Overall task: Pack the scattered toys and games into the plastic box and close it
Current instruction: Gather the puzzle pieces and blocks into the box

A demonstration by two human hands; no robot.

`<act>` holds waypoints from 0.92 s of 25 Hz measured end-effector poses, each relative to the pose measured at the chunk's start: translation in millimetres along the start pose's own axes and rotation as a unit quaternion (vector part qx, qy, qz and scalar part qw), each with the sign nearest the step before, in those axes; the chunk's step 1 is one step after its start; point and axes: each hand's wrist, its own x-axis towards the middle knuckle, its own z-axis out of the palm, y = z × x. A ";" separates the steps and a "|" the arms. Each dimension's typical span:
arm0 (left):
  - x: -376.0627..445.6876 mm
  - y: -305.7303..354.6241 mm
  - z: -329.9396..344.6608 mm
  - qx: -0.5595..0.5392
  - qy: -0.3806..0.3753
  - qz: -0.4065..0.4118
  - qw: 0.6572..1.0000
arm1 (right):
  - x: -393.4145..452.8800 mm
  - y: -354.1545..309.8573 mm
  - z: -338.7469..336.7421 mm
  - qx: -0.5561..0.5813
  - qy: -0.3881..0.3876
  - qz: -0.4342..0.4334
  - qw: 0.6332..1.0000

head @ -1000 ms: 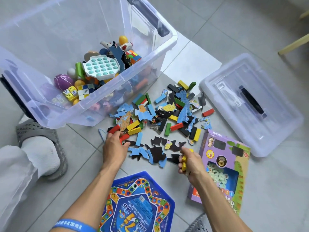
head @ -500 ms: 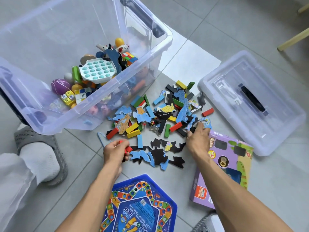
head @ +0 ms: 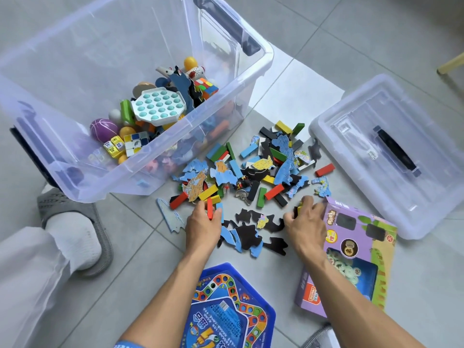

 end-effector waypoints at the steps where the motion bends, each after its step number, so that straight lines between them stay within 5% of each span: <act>1: -0.5 -0.6 2.2 0.028 0.003 0.028 0.999 | -5.9 1.4 3.0 -0.003 0.002 -0.008 1.000; 8: -4.0 -6.7 12.1 0.090 0.037 0.076 0.992 | -1.4 9.0 5.3 0.170 0.017 0.063 0.983; 11: -8.0 -2.5 10.5 -0.001 0.025 0.041 0.999 | -1.1 2.2 -4.5 0.434 -0.009 0.158 0.887; 14: -14.5 7.5 9.4 -0.033 0.038 0.033 0.998 | -14.1 -5.2 -16.7 0.556 -0.049 0.186 0.809; 18: -7.2 18.5 22.9 0.081 0.016 0.146 0.986 | -36.4 -11.1 -20.7 0.589 -0.076 0.202 0.779; 23: 1.6 26.1 34.5 0.216 -0.006 0.167 0.962 | -61.0 -13.8 -22.1 0.634 -0.125 0.221 0.730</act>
